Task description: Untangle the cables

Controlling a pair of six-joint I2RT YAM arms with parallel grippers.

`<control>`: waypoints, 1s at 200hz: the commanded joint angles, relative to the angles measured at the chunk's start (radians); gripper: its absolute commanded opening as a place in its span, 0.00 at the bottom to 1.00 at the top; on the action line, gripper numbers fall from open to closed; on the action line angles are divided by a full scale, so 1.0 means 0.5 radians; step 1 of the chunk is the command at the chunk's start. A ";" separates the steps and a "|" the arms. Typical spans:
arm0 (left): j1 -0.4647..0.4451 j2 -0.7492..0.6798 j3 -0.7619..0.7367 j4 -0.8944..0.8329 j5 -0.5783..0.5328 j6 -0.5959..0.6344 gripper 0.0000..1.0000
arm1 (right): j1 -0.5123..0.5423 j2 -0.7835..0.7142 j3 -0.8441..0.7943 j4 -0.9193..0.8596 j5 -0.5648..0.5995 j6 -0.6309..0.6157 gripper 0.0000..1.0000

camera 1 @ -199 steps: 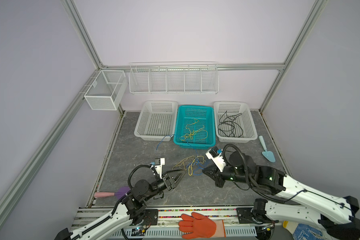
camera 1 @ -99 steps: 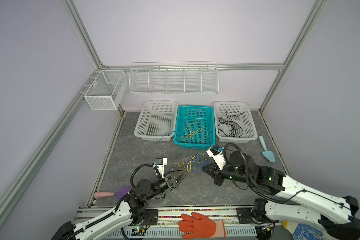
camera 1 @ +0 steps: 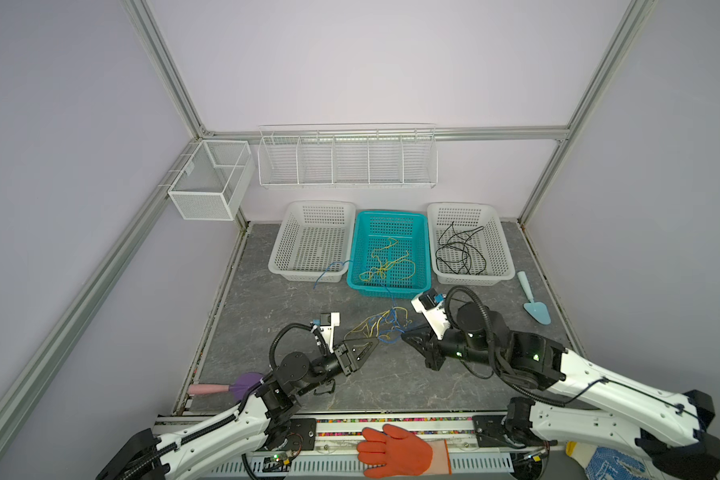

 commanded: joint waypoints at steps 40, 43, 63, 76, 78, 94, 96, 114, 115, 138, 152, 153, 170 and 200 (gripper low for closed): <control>-0.008 -0.091 0.059 -0.034 -0.055 -0.002 0.29 | 0.006 0.014 -0.047 0.107 -0.059 0.028 0.07; -0.009 -0.097 0.060 -0.042 -0.058 -0.002 0.28 | 0.009 0.012 -0.050 0.108 -0.061 0.028 0.07; -0.009 -0.138 0.052 -0.093 -0.076 -0.002 0.21 | 0.010 0.009 -0.056 0.109 -0.068 0.028 0.07; -0.008 -0.166 0.044 -0.122 -0.083 -0.002 0.18 | 0.010 0.006 -0.060 0.110 -0.077 0.026 0.07; -0.010 -0.171 0.044 -0.126 -0.083 -0.002 0.17 | 0.011 0.006 -0.060 0.110 -0.080 0.025 0.07; -0.008 -0.204 0.038 -0.155 -0.094 -0.002 0.10 | 0.011 0.006 -0.060 0.113 -0.090 0.028 0.07; -0.008 -0.206 0.038 -0.159 -0.098 -0.002 0.10 | 0.014 0.006 -0.060 0.111 -0.089 0.028 0.07; -0.009 -0.240 0.034 -0.194 -0.112 -0.002 0.00 | 0.013 0.003 -0.087 0.102 -0.056 0.032 0.07; -0.010 -0.244 0.035 -0.197 -0.113 -0.002 0.00 | 0.013 0.003 -0.101 0.102 -0.053 0.033 0.07; -0.010 -0.305 0.049 -0.239 -0.134 -0.002 0.00 | 0.014 0.011 -0.157 0.082 0.015 0.062 0.07; -0.008 -0.365 0.069 -0.293 -0.149 -0.002 0.00 | 0.013 0.022 -0.185 0.057 0.067 0.074 0.07; -0.010 -0.371 0.072 -0.297 -0.150 -0.002 0.00 | 0.015 0.022 -0.187 0.056 0.072 0.074 0.07; -0.010 -0.465 0.099 -0.375 -0.169 -0.002 0.00 | 0.009 -0.001 -0.242 0.029 0.173 0.078 0.06; -0.009 -0.728 0.140 -0.634 -0.240 0.108 0.00 | -0.057 -0.063 -0.346 -0.025 0.307 0.092 0.06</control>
